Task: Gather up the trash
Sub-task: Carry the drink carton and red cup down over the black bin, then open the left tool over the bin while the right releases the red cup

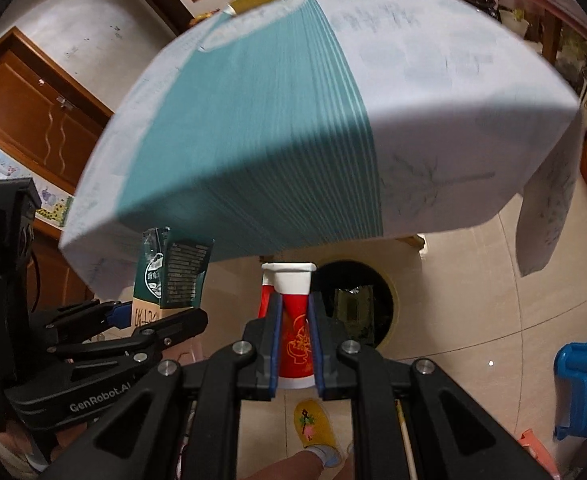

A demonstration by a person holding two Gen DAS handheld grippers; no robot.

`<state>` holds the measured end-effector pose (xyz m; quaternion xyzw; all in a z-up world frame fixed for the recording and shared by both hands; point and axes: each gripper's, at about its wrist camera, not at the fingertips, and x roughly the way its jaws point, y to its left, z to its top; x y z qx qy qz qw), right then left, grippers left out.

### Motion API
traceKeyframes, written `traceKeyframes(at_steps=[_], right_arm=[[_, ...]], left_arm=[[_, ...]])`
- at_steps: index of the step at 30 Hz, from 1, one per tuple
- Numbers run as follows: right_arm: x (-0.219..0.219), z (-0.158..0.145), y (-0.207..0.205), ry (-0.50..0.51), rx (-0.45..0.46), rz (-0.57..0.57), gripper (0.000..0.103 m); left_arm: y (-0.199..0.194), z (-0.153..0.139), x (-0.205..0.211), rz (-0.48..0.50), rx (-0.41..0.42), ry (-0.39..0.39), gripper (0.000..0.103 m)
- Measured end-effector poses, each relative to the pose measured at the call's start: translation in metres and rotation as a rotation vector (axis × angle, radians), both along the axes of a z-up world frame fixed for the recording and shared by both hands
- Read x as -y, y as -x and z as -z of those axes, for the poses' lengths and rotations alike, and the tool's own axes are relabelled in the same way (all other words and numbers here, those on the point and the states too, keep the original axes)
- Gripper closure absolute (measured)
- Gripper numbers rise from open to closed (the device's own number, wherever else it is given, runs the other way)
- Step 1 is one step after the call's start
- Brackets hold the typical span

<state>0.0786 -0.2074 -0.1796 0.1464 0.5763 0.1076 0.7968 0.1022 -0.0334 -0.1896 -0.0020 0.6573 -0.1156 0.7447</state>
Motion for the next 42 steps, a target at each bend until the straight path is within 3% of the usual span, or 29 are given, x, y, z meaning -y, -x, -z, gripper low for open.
traceKeyframes(at_steps=[6,19,27,30,38,42], right_arm=[[0.001,0.066,-0.006,0.016,-0.035,0.025,0.091],[-0.004,0.167,-0.014,-0.003,-0.094,0.070,0.090],[-0.005,0.206,-0.016,-0.022,-0.116,0.101,0.086],[-0.005,0.213,-0.017,-0.014,-0.127,0.108,0.077],[-0.005,0.213,-0.010,-0.001,-0.155,0.092,0.074],[-0.005,0.208,-0.009,0.006,-0.156,0.087,0.066]], left_arm=[[-0.003,0.063,0.005,-0.016,-0.016,-0.004,0.061],[0.001,0.136,0.028,-0.002,0.014,-0.052,0.059],[0.006,0.150,0.029,-0.034,0.037,-0.079,0.033],[0.007,0.151,0.024,-0.051,0.040,-0.088,0.032],[0.008,0.142,0.010,-0.078,0.043,-0.098,0.031],[0.005,0.139,0.002,-0.084,0.044,-0.096,0.031]])
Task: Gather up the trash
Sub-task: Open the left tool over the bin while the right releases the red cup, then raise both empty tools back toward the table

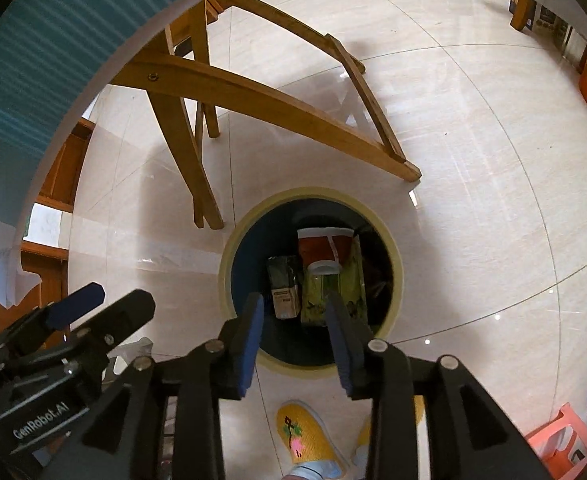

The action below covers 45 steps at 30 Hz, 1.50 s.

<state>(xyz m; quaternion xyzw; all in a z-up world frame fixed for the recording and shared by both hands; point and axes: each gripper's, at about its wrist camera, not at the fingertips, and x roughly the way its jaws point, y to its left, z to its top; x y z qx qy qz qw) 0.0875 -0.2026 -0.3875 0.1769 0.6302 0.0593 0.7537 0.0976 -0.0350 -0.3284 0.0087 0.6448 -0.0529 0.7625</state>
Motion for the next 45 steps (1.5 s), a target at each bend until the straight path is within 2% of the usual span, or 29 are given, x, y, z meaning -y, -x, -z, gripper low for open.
traceKeyframes(at_steps=[6,14,17,22,32,38,42,45], right_arm=[[-0.001,-0.013,0.001,0.011,0.003,-0.006,0.060],[-0.003,-0.061,0.007,0.020,0.012,-0.006,0.060],[-0.004,-0.085,0.010,0.017,0.015,0.002,0.060],[-0.004,-0.131,0.017,0.013,0.035,0.013,0.059],[-0.009,-0.234,0.030,0.011,0.116,0.025,0.059],[-0.011,-0.302,0.035,-0.003,0.201,0.042,0.059],[-0.009,-0.342,0.038,0.010,0.270,0.045,0.059],[-0.009,-0.370,0.038,0.022,0.320,0.045,0.059]], left_arm=[[-0.003,-0.020,-0.003,0.002,0.004,-0.003,0.028],[0.004,-0.075,-0.006,0.006,0.016,0.003,0.028],[0.006,-0.105,-0.008,0.014,0.034,0.012,0.028],[0.008,-0.154,-0.015,0.017,0.069,0.030,0.028],[0.016,-0.274,-0.027,0.055,0.188,0.059,0.027],[0.021,-0.342,-0.032,0.094,0.282,0.080,0.026],[0.020,-0.385,-0.037,0.114,0.366,0.094,0.018],[0.016,-0.407,-0.042,0.111,0.414,0.106,0.018]])
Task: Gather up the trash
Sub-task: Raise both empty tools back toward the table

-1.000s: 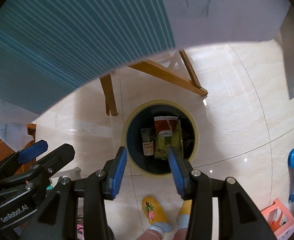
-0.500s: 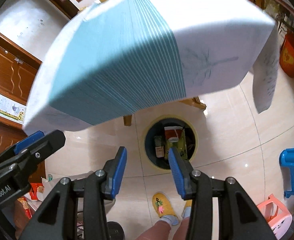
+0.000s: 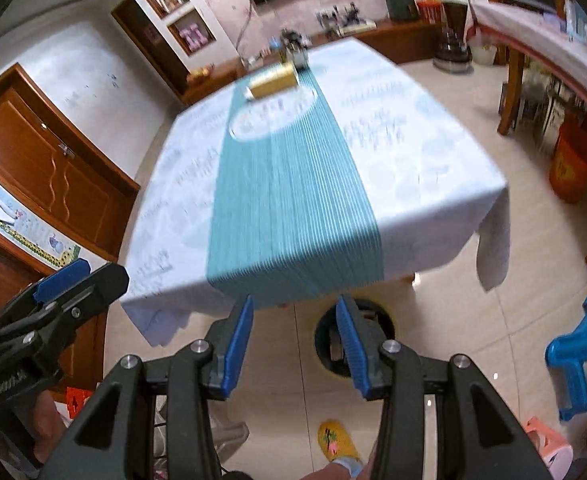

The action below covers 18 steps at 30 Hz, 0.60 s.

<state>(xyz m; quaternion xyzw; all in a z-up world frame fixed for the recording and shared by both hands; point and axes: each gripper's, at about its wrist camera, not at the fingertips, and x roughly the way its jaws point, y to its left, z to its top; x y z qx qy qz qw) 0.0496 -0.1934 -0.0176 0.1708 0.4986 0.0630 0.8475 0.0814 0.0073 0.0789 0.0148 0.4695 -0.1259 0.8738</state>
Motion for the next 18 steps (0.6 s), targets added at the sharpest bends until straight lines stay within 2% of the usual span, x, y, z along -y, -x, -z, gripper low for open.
traceKeyframes(at_steps=[9,11,13,18], right_arm=[[0.000,-0.061,-0.017,0.058,0.126,-0.016,0.059],[0.001,-0.074,-0.023,0.063,0.153,-0.014,0.059],[0.001,-0.085,-0.034,0.070,0.184,-0.018,0.059],[0.005,-0.106,-0.064,0.073,0.240,-0.032,0.059]], left_arm=[[-0.027,-0.061,-0.009,-0.007,0.100,0.059,0.018],[-0.033,-0.069,-0.010,-0.015,0.124,0.064,0.017],[-0.043,-0.076,-0.011,-0.022,0.138,0.073,0.010],[-0.082,-0.080,-0.015,-0.082,0.122,0.097,0.009]])
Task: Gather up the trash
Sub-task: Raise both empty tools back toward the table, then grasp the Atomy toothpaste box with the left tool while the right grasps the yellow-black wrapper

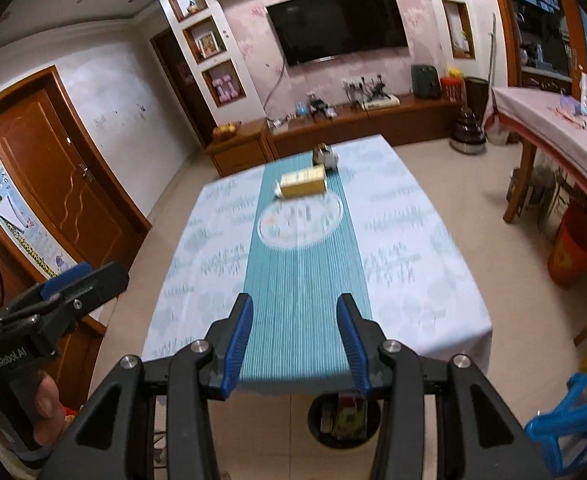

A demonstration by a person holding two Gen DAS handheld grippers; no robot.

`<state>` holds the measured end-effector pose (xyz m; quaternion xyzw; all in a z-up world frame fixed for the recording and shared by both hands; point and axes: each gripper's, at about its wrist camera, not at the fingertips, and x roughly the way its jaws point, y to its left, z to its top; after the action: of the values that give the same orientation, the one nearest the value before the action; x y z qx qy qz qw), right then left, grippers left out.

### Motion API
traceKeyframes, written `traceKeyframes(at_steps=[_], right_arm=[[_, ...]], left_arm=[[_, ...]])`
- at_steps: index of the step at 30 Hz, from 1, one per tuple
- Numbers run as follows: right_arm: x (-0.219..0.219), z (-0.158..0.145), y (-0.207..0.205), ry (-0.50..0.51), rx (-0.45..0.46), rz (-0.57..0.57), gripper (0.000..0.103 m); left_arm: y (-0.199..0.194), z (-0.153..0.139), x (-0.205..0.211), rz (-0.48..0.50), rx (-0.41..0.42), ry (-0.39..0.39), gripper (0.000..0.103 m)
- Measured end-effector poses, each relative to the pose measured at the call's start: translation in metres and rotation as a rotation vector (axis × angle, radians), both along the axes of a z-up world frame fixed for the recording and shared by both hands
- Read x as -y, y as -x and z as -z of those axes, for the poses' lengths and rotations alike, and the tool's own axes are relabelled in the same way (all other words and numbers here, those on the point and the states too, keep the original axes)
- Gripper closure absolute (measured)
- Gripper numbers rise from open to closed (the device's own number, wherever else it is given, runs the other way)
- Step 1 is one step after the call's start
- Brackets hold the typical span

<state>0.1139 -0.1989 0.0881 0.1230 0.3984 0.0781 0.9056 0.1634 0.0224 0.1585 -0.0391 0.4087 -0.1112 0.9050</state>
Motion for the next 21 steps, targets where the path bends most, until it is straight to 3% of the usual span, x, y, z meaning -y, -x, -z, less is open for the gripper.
traceKeyframes(at_steps=[6,13,19,21], right_arm=[[0.016,-0.009,-0.066,0.018,0.047,-0.055,0.059],[0.046,0.001,-0.196,0.029,0.043,-0.192,0.059],[0.056,0.018,-0.325,0.052,-0.017,-0.335,0.059],[0.054,0.029,-0.365,0.071,-0.033,-0.381,0.054]], left_arm=[[-0.064,0.010,0.006,-0.099,-0.001,-0.023,0.009],[-0.162,0.031,0.030,-0.263,0.022,-0.073,0.009],[-0.261,0.064,0.053,-0.344,-0.121,-0.055,0.009],[-0.294,0.081,0.057,-0.378,-0.159,-0.043,0.009]])
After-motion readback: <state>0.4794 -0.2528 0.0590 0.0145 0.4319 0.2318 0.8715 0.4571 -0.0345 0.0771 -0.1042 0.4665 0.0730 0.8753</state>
